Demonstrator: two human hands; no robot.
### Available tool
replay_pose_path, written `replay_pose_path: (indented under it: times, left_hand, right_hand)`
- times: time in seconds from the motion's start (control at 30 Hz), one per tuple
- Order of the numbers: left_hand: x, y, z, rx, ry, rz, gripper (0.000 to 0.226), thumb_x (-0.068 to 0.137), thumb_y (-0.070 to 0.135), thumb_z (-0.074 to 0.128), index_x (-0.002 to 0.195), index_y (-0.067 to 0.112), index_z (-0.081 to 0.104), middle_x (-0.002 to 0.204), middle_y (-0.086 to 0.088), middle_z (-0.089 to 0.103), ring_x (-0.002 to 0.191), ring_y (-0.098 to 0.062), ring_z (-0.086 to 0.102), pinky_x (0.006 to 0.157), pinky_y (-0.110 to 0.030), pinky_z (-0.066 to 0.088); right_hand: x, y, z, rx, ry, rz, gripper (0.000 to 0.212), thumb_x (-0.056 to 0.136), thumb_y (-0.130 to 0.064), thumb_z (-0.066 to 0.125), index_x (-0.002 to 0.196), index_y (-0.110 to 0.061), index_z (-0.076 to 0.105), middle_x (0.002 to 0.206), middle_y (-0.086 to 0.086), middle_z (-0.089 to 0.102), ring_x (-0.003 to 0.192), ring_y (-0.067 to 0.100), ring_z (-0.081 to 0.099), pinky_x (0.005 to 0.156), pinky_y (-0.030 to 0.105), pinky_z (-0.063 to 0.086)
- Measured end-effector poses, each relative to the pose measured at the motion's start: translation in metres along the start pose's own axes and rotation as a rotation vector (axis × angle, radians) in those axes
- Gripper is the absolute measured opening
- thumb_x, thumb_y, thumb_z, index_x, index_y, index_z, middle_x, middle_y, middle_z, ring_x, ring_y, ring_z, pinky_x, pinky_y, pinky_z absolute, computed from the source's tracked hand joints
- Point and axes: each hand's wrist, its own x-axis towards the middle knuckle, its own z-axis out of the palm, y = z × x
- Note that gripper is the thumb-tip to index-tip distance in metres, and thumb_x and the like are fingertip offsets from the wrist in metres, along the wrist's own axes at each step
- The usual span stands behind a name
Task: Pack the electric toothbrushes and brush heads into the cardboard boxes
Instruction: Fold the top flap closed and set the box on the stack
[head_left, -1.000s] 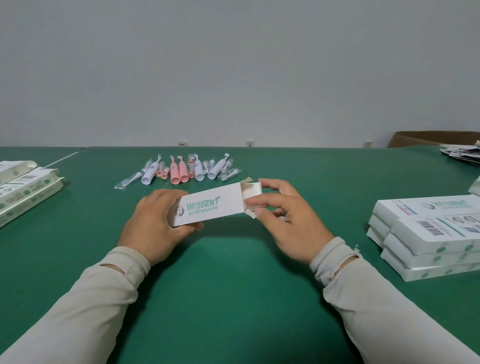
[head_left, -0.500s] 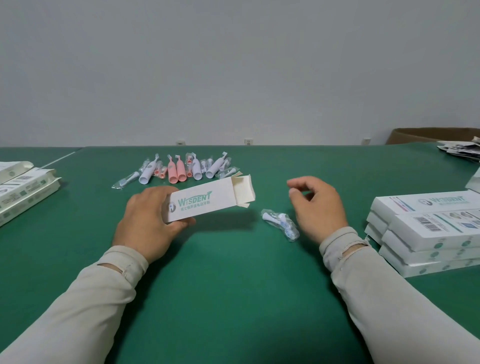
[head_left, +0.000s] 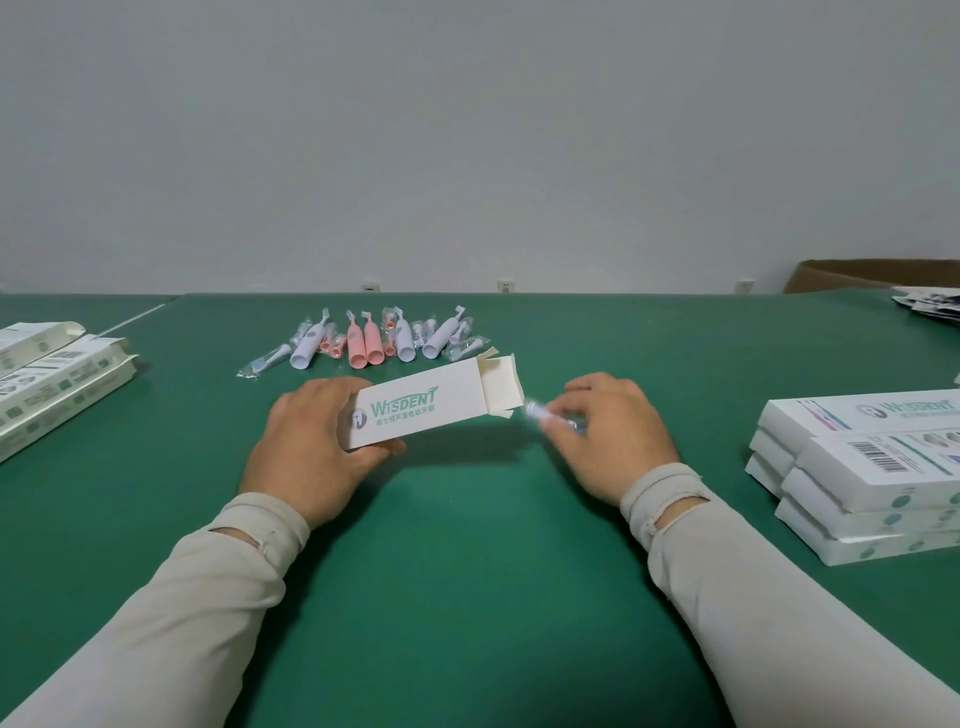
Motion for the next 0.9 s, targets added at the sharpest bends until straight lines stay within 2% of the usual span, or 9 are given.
replay_pose_path:
  times: [0.1,0.17,0.27,0.43,0.5,0.57,0.7,0.77,0.9]
  left_hand:
    - [0.000,0.001,-0.001,0.020,0.002,-0.004,0.056,0.072,0.049,0.082,0.120,0.034,0.057,0.119,0.009,0.058,0.113,-0.021,0.043,0.093,-0.035,0.037]
    - [0.000,0.003,-0.001,0.041,-0.001,0.007,0.057,0.072,0.049,0.082,0.121,0.035,0.057,0.121,0.010,0.057,0.114,-0.021,0.043,0.092,-0.035,0.037]
    - [-0.001,0.005,-0.001,0.061,-0.009,0.017,0.059,0.072,0.050,0.081,0.123,0.035,0.056,0.123,0.009,0.056,0.116,-0.021,0.042,0.092,-0.036,0.037]
    - [-0.003,0.007,-0.002,0.076,-0.002,0.061,0.057,0.073,0.043,0.083,0.123,0.032,0.059,0.125,0.008,0.057,0.117,-0.023,0.044,0.093,-0.034,0.036]
    - [-0.004,0.009,-0.003,0.092,-0.001,0.103,0.054,0.074,0.038,0.083,0.122,0.031,0.060,0.125,0.008,0.057,0.116,-0.023,0.043,0.091,-0.033,0.036]
    - [-0.004,0.011,-0.004,0.099,0.000,0.136,0.053,0.074,0.037,0.083,0.121,0.031,0.060,0.125,0.008,0.057,0.115,-0.024,0.043,0.093,-0.033,0.036]
    - [-0.004,0.014,-0.005,0.106,-0.007,0.147,0.053,0.074,0.038,0.082,0.121,0.031,0.060,0.126,0.010,0.056,0.117,-0.023,0.043,0.094,-0.034,0.037]
    - [-0.004,0.014,-0.004,0.105,-0.006,0.150,0.053,0.075,0.036,0.083,0.122,0.031,0.060,0.126,0.009,0.056,0.116,-0.022,0.043,0.094,-0.032,0.035]
    - [-0.005,0.013,-0.004,0.095,-0.009,0.121,0.055,0.075,0.039,0.082,0.123,0.032,0.058,0.126,0.011,0.055,0.118,-0.021,0.041,0.093,-0.031,0.034]
  right_hand:
    - [-0.005,-0.003,-0.012,0.274,0.273,-0.035,0.023,0.097,-0.042,0.056,0.106,-0.032,0.075,0.090,-0.011,0.055,0.086,0.014,0.054,0.079,0.031,0.046]
    - [-0.011,-0.008,-0.019,0.376,0.302,-0.106,0.021,0.097,-0.041,0.058,0.105,-0.033,0.075,0.079,-0.010,0.059,0.075,0.010,0.055,0.072,0.032,0.049]
    - [-0.016,-0.016,-0.023,0.282,0.160,-0.167,0.022,0.098,-0.043,0.055,0.106,-0.032,0.074,0.085,-0.011,0.066,0.080,0.013,0.059,0.076,0.034,0.051]
    - [-0.018,-0.020,-0.025,0.051,-0.028,-0.205,0.030,0.099,-0.049,0.046,0.110,-0.035,0.070,0.092,-0.009,0.057,0.087,0.018,0.058,0.079,0.037,0.051]
    - [-0.019,-0.022,-0.025,-0.034,-0.031,-0.201,0.032,0.099,-0.051,0.044,0.114,-0.036,0.068,0.097,-0.009,0.055,0.090,0.019,0.059,0.080,0.037,0.051]
    - [-0.018,-0.023,-0.024,-0.053,0.035,-0.170,0.029,0.098,-0.051,0.048,0.116,-0.036,0.064,0.103,-0.010,0.060,0.093,0.019,0.060,0.079,0.035,0.051]
    - [-0.017,-0.024,-0.027,-0.098,0.136,-0.092,0.021,0.094,-0.054,0.054,0.096,-0.033,0.057,0.091,-0.011,0.062,0.079,0.018,0.057,0.063,0.030,0.038]
    - [-0.016,-0.023,-0.027,-0.135,0.101,-0.086,0.023,0.094,-0.055,0.053,0.097,-0.034,0.062,0.094,-0.011,0.058,0.083,0.020,0.057,0.065,0.030,0.038]
    - [-0.015,-0.024,-0.025,-0.181,-0.022,-0.102,0.028,0.096,-0.056,0.052,0.100,-0.032,0.066,0.099,-0.008,0.057,0.090,0.023,0.060,0.074,0.032,0.047]
